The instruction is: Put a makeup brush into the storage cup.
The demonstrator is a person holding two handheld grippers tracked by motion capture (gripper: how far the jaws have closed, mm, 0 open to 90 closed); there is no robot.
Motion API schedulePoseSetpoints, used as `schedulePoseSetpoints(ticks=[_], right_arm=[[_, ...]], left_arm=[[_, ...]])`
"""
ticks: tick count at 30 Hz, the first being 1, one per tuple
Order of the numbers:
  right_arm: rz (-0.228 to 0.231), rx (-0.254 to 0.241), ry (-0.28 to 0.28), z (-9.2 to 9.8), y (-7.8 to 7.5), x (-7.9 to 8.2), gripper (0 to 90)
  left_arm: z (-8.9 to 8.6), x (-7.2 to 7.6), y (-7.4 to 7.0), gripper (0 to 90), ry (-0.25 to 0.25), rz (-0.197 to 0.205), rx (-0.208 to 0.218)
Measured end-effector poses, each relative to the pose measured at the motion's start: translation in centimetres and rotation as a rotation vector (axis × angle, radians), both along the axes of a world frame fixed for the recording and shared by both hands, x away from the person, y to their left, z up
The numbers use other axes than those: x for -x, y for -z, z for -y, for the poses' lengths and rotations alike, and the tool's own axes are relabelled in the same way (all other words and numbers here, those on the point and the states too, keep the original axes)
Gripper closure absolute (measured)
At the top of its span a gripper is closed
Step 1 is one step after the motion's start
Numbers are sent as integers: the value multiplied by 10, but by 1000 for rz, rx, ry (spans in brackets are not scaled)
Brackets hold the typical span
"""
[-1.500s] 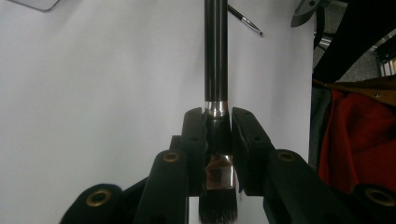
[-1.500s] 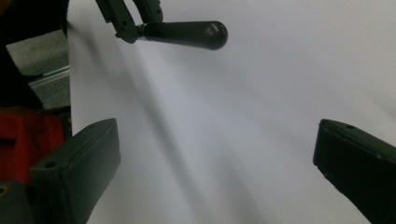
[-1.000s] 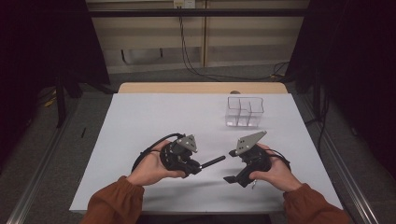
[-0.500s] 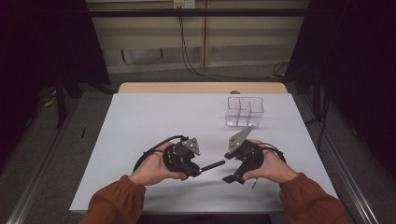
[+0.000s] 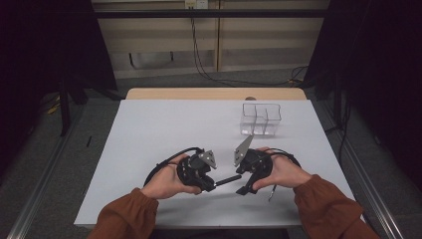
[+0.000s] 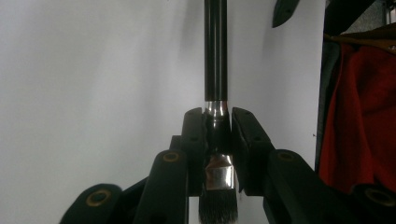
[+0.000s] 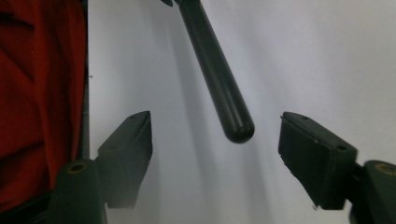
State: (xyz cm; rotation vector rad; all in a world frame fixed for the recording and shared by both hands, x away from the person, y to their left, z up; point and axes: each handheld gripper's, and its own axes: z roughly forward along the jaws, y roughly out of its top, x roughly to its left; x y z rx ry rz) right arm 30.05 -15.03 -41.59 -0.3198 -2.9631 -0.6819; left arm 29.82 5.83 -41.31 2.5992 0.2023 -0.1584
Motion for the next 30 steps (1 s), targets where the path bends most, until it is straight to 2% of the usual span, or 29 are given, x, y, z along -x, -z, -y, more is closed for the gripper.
schedulePoseSetpoints(ticks=[4, 8, 13, 17, 19, 20, 24, 26, 30], right_arm=[[-30, 20, -20, -2, -1, -4, 347], [-25, 41, -37, -6, -2, -6, 423], [-52, 68, -58, -11, 1, -6, 515], [-54, 74, -66, -15, 3, -6, 568], [-52, 67, -75, -16, 3, -6, 604], [-57, 63, -77, -17, 3, -5, 616], [-55, 61, -79, -18, 3, -6, 631], [-53, 60, -85, -18, 3, -6, 636], [-48, 59, -88, -19, 2, -5, 664]], left_arm=[[2, 1, 3, 760, -1, -5, -5], [4, 1, 4, 760, 4, -10, -7], [6, 0, 5, 760, 18, -14, -20], [5, 1, 4, 760, 27, -14, -13], [4, 2, 4, 760, 11, -16, -3], [3, 1, 4, 760, 19, -14, -14], [4, 1, 5, 759, 14, -1, -13], [5, 2, 6, 760, 16, -16, -6], [8, 2, 9, 760, 25, -13, -18]])
